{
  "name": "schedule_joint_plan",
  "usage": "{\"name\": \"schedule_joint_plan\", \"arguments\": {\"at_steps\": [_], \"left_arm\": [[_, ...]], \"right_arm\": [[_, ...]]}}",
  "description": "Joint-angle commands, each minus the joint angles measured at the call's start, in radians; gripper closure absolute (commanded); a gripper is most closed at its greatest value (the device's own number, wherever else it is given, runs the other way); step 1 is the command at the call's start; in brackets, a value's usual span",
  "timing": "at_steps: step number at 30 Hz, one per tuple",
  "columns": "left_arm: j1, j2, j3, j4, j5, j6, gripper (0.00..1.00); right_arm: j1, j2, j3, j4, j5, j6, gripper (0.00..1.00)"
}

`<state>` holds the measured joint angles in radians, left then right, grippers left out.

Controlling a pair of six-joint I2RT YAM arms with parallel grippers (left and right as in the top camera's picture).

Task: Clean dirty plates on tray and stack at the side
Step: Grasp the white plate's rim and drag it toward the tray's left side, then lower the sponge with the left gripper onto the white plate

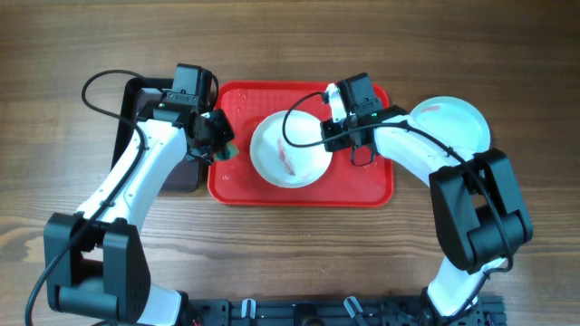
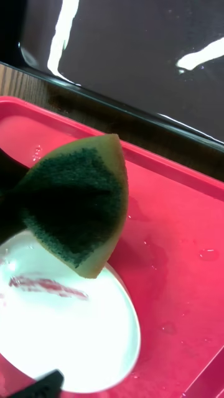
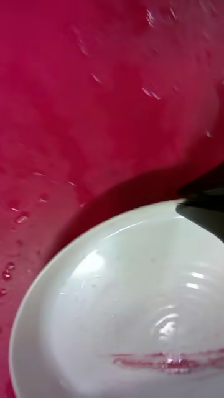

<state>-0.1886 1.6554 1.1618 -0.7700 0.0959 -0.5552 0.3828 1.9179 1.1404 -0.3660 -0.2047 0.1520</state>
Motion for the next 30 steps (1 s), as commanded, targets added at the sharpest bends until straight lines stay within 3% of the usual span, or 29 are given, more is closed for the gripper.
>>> {"name": "schedule_joint_plan", "arguments": {"at_steps": [1,6,11,14,18,21,25,30], "left_arm": [[0.001,0.010,0.016,0.002,0.004,0.001,0.96],[0.001,0.011,0.016,0.002,0.004,0.001,0.96],[0.001,0.011,0.016,0.002,0.004,0.001,0.96],[0.001,0.011,0.016,0.002,0.004,0.001,0.96],[0.001,0.011,0.016,0.003,0.004,0.000,0.96],[0.001,0.011,0.016,0.010,0.004,-0.002,0.96],[-0.002,0.011,0.016,0.037,0.004,-0.001,0.96],[-0.021,0.011,0.016,0.080,0.004,0.003,0.96]], "right_arm": [[0.002,-0.008,0.012,-0.035,-0.099,0.303,0.96],[0.020,0.011,-0.006,-0.056,-0.031,0.467,0.96],[0.033,0.011,-0.024,-0.057,-0.026,0.484,0.96],[0.033,0.011,-0.024,-0.057,-0.040,0.483,0.78],[0.033,0.011,-0.024,-0.023,-0.039,0.472,0.69],[0.033,0.011,-0.024,0.027,-0.039,0.422,0.69],[0.033,0.011,-0.024,0.046,-0.024,0.397,0.84],[0.033,0.011,-0.024,0.041,-0.021,0.389,0.89]]}}
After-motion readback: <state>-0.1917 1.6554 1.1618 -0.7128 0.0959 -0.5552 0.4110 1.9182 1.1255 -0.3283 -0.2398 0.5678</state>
